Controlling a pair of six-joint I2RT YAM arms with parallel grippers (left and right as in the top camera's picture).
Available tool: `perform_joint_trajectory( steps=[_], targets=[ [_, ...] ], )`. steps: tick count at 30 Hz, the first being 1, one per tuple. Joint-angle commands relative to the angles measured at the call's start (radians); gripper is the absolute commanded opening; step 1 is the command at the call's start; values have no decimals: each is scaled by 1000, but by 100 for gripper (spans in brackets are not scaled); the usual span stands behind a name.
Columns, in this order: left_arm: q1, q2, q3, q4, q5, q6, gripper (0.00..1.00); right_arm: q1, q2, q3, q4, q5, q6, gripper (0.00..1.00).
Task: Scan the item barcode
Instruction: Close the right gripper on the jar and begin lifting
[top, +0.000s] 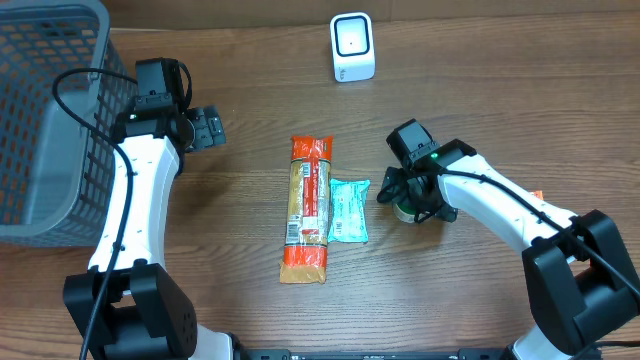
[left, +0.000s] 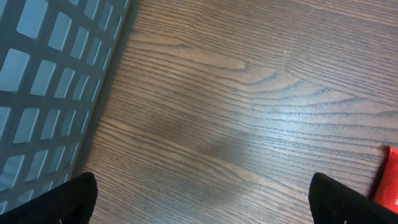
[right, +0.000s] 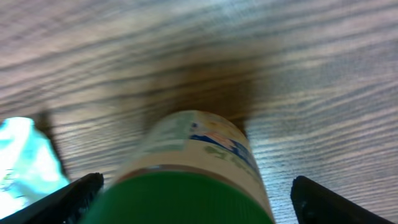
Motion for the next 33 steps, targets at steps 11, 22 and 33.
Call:
perform_joint_trajectory(
  steps=[11, 22, 33],
  targets=[
    [-3, 1, 16, 0, -6, -3, 100, 4, -2, -33, 40, 6, -76, 87],
    [-3, 1, 16, 0, -6, -3, 100, 4, -2, -33, 44, -10, -200, 85],
    [-3, 1, 16, 0, -6, -3, 100, 4, -2, -33, 78, -100, -200, 82]
  ],
)
